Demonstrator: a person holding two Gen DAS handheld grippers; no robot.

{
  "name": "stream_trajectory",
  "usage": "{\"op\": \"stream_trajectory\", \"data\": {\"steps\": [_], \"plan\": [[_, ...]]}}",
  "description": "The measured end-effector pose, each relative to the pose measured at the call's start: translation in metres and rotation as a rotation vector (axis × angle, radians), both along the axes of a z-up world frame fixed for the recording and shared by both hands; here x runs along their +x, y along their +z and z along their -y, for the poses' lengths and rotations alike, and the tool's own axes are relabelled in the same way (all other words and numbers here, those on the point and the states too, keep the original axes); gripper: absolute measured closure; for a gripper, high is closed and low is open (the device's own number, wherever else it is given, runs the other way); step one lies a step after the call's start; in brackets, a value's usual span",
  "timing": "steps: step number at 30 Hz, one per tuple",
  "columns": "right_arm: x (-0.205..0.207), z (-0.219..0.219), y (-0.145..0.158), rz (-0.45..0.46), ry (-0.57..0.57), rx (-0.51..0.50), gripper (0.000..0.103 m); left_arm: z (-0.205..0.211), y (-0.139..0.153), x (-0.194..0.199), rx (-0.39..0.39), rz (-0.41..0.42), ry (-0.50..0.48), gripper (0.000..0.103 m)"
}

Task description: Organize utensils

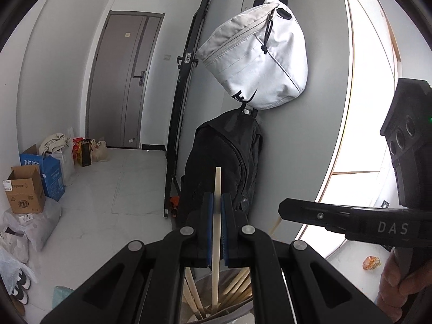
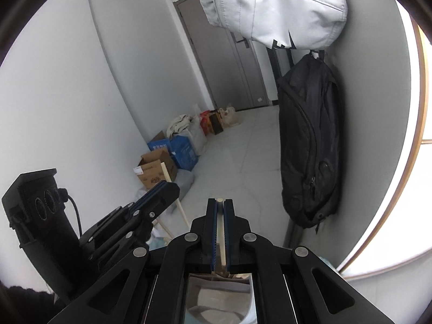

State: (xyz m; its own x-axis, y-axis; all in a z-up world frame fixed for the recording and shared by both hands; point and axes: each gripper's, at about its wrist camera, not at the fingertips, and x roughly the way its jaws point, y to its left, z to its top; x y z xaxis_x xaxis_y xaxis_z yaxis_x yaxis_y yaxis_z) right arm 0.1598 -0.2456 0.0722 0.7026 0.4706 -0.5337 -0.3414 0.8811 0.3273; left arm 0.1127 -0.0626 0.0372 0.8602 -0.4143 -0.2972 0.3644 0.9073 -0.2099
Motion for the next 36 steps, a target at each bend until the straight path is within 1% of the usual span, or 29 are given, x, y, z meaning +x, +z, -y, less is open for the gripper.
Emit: {"op": "stream_trajectory", "data": {"steps": [5, 9, 15, 18, 19, 20, 21, 22, 23, 25, 26, 27, 29, 30, 32, 34, 36], "plan": [[-0.001, -0.002, -0.009, -0.029, 0.01, 0.019, 0.099, 0.003, -0.005, -0.006, 0.04, -0.029, -0.077, 0.102], [-0.002, -0.009, -0.018, -0.058, 0.027, 0.014, 0.099, 0.006, -0.008, -0.012, 0.071, -0.051, -0.102, 0.102], [-0.003, -0.012, -0.036, -0.114, 0.034, 0.023, 0.097, 0.004, -0.01, -0.014, 0.067, -0.13, -0.16, 0.101], [-0.011, -0.005, -0.039, -0.121, 0.029, 0.061, 0.094, -0.001, -0.007, -0.016, 0.051, -0.178, -0.157, 0.1], [-0.016, -0.001, -0.038, -0.113, 0.015, 0.073, 0.087, -0.004, -0.003, -0.018, 0.046, -0.191, -0.15, 0.1], [-0.023, 0.003, -0.036, -0.102, 0.006, 0.094, 0.08, -0.005, -0.001, -0.021, 0.046, -0.193, -0.133, 0.097], [-0.032, 0.008, -0.033, -0.082, -0.009, 0.116, 0.078, -0.008, 0.002, -0.024, 0.045, -0.195, -0.116, 0.092], [-0.038, 0.011, -0.031, -0.069, -0.019, 0.127, 0.071, -0.011, 0.004, -0.028, 0.039, -0.199, -0.102, 0.079], [-0.048, 0.015, -0.028, -0.051, -0.031, 0.142, 0.066, -0.013, 0.005, -0.031, 0.032, -0.204, -0.09, 0.061], [-0.061, 0.019, -0.023, -0.026, -0.045, 0.154, 0.063, -0.02, 0.013, -0.042, -0.002, -0.2, -0.045, 0.045], [-0.069, 0.021, -0.021, -0.014, -0.053, 0.155, 0.057, -0.022, 0.015, -0.045, -0.005, -0.194, -0.026, 0.042], [-0.078, 0.021, -0.019, 0.002, -0.057, 0.159, 0.054, -0.023, 0.019, -0.051, -0.005, -0.192, -0.002, 0.041], [-0.095, 0.022, -0.013, 0.041, -0.058, 0.168, 0.047, -0.024, 0.022, -0.058, 0.008, -0.199, 0.047, 0.031], [-0.103, 0.021, -0.01, 0.063, -0.06, 0.165, 0.046, -0.024, 0.025, -0.063, 0.006, -0.208, 0.058, 0.029], [-0.118, 0.019, -0.004, 0.103, -0.057, 0.159, 0.034, -0.023, 0.029, -0.07, 0.017, -0.212, 0.076, 0.027], [-0.133, 0.015, 0.002, 0.148, -0.052, 0.138, 0.032, -0.022, 0.033, -0.08, 0.037, -0.204, 0.097, 0.024], [-0.148, 0.009, 0.007, 0.186, -0.042, 0.11, 0.025, -0.021, 0.036, -0.089, 0.053, -0.193, 0.112, 0.021]]}}
